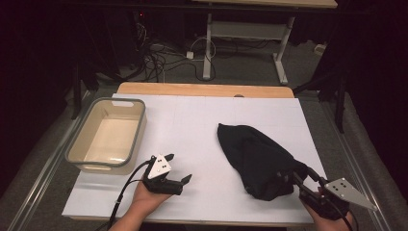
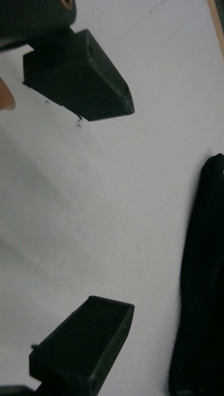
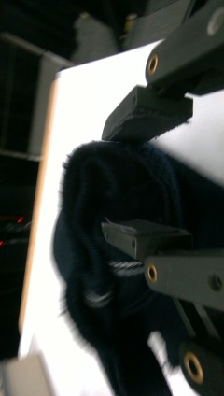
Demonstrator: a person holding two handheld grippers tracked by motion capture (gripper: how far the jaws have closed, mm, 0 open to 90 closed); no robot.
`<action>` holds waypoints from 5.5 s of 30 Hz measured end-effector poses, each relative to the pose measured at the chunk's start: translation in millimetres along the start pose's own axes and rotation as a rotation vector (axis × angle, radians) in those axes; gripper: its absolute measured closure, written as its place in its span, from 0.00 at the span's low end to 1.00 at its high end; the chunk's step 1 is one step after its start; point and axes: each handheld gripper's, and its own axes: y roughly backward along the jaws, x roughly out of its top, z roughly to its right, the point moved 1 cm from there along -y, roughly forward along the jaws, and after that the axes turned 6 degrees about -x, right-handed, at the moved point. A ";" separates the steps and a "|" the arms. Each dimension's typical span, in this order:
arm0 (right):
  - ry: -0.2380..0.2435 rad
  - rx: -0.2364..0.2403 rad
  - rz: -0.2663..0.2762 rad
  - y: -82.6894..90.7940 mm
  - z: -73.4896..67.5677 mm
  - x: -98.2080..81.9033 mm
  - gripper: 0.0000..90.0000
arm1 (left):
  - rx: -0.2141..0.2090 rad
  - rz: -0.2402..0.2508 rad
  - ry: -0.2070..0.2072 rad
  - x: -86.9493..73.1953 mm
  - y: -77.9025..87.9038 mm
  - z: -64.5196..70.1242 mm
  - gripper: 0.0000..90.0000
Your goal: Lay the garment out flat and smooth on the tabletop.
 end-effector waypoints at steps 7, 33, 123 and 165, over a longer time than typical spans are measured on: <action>0.094 0.106 0.111 12.0 -47.8 33.9 0.55 | 0.002 -0.014 -0.009 0.5 -1.3 0.8 0.07; 0.177 0.039 -0.069 -31.6 -48.1 14.2 0.78 | 0.004 -0.019 -0.025 1.4 -1.6 2.7 0.11; 0.191 0.073 -0.163 -84.0 -74.4 16.3 0.97 | -0.078 -0.103 0.001 -20.9 32.5 -9.2 0.45; 0.016 0.030 -0.108 -3.0 -4.0 -15.0 0.69 | -0.251 0.047 -0.064 36.7 19.6 51.3 0.47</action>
